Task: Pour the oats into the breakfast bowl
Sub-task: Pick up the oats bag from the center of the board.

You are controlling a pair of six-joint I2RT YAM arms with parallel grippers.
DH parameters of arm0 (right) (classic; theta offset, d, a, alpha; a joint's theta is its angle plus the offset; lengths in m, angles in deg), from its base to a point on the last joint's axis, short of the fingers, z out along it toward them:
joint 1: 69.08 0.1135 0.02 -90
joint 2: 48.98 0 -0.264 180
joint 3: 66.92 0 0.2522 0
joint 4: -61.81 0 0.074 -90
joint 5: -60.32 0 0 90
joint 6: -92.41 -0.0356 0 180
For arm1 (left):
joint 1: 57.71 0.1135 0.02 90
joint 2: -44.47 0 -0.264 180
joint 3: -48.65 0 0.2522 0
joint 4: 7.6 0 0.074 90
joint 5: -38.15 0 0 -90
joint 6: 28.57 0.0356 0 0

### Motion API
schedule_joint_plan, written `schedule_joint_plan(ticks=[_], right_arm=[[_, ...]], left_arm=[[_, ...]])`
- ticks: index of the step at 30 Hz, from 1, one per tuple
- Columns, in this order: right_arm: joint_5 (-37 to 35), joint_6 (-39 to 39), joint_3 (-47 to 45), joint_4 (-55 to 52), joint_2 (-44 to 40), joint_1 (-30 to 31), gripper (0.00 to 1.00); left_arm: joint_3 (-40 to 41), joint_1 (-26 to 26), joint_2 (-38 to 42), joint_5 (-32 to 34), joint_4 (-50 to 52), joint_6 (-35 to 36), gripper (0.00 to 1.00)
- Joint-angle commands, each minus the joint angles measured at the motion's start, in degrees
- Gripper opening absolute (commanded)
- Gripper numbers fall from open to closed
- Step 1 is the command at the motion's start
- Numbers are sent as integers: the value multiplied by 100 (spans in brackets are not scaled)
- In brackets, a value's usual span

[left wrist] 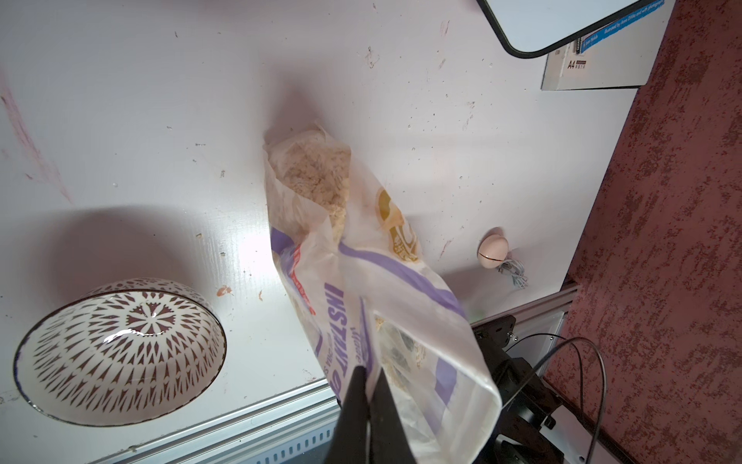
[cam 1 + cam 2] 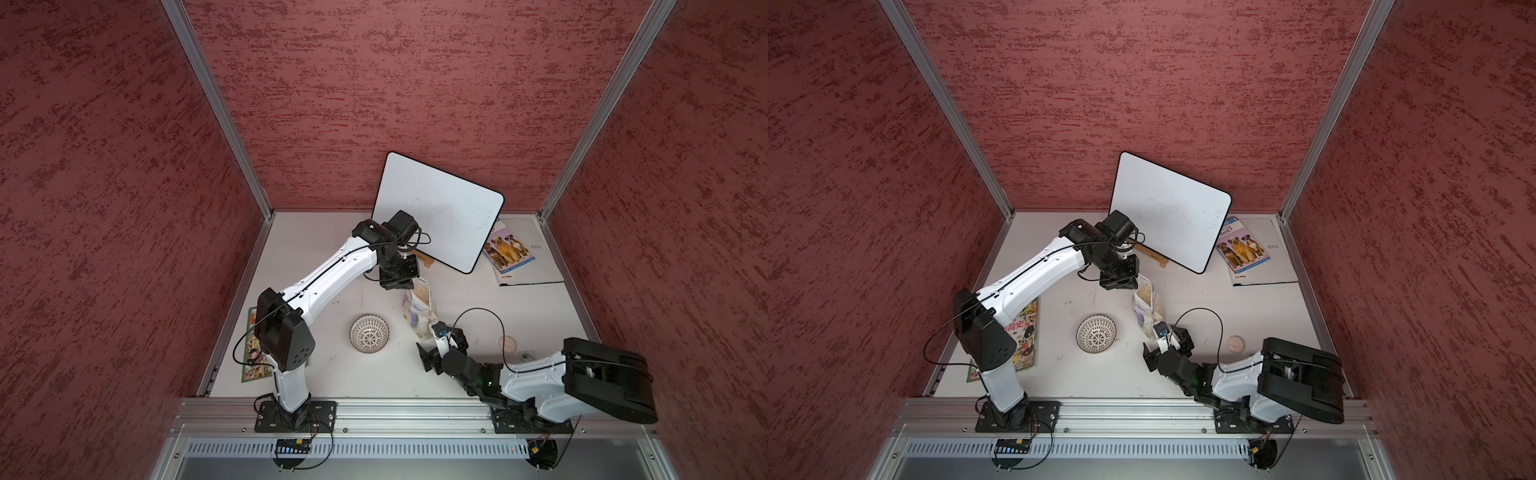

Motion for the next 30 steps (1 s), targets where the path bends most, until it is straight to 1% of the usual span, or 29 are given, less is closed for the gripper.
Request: schedule_joint_plan(ticks=[1,3,6,9,10,13,14,18,24,26,27,30], right_arm=[[-546,155,246,1334,561,56,99],[-655,245,380,1592,894,62,99],[-1124,557,432,2250,1238,65,98],[-1162,1050,518,2882,1575,65,98],[-1152,1083,559,3008,1711,60,99],[-1542,1070,487,3786,2211,60,98],[-1608,1174,431,4084,2360,56,98],[-1506,1246,590,4175,2641,22,98],[-1562,1076,777,4168,2771,-75,96],[-1466,1151,863,4169,2818,-136,91],[-1424,1176,900,4168,2826,-164,88],[-1355,1270,949,4176,2801,-207,73]], left_arm=[[-107,5,-178,-182,304,-7,0],[-111,11,-182,-201,344,13,0],[-107,20,-218,-219,426,41,0],[-127,33,-274,-228,509,79,0],[-131,33,-294,-242,540,97,0],[-245,46,-391,-254,669,153,0],[-281,46,-413,-254,704,159,0],[-268,55,-441,-265,770,180,0],[-205,53,-447,-311,810,161,0],[-204,47,-441,-331,795,139,0],[-203,48,-452,-352,786,130,0],[-228,54,-455,-386,771,106,0]])
